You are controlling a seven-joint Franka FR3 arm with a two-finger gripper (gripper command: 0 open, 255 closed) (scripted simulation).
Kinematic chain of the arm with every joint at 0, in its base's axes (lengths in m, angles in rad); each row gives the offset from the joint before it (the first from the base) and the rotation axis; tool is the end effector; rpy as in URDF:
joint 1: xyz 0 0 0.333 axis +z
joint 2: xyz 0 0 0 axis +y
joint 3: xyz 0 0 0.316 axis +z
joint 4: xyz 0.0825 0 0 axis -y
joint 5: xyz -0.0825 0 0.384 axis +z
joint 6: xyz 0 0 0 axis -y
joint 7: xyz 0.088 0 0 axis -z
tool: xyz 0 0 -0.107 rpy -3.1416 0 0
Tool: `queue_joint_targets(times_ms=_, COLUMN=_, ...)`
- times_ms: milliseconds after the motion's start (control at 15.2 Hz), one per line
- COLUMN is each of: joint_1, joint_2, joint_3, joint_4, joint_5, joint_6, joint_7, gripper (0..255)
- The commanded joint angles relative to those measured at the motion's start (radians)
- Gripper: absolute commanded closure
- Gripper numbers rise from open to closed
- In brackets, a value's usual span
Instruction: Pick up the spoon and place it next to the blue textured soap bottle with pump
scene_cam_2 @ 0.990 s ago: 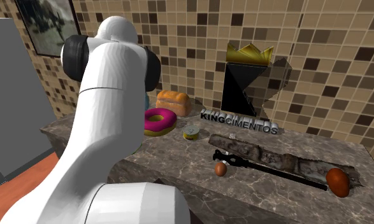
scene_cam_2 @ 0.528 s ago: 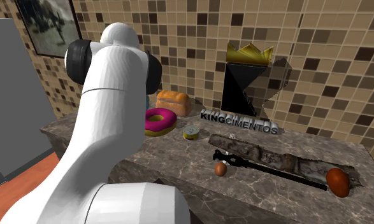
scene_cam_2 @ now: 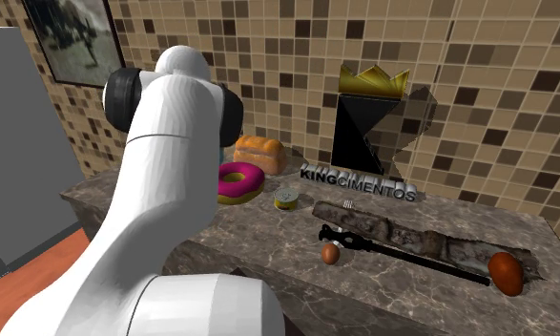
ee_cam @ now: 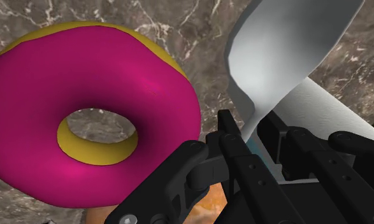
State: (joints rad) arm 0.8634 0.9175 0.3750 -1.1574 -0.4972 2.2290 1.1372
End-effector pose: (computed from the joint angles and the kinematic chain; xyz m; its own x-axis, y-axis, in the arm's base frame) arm 0.3571 0.6985 0.2826 0.9588 0.1772 0.2221 0.2071 -0.9710 -0.1193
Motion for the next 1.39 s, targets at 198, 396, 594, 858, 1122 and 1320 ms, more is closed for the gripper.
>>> queue_joint_targets(times_ms=198, joint_1=0.007, joint_2=0.039, joint_3=-0.012, joint_4=0.001, joint_5=-0.012, joint_6=0.038, joint_7=0.011, gripper=255)
queue_joint_targets(times_ms=396, joint_1=0.01, joint_2=0.062, joint_3=-0.019, joint_4=0.002, joint_5=-0.019, joint_6=0.061, joint_7=0.017, gripper=255)
queue_joint_targets(times_ms=594, joint_1=0.014, joint_2=0.086, joint_3=-0.026, joint_4=0.006, joint_5=-0.026, joint_6=0.082, joint_7=0.023, gripper=255)
queue_joint_targets(times_ms=858, joint_1=0.02, joint_2=0.122, joint_3=-0.036, joint_4=0.016, joint_5=-0.034, joint_6=0.108, joint_7=0.03, gripper=255)
queue_joint_targets(times_ms=1122, joint_1=0.027, joint_2=0.16, joint_3=-0.045, joint_4=0.031, joint_5=-0.042, joint_6=0.131, joint_7=0.035, gripper=255)
queue_joint_targets(times_ms=1320, joint_1=0.032, joint_2=0.19, joint_3=-0.052, joint_4=0.046, joint_5=-0.047, joint_6=0.148, joint_7=0.038, gripper=255)
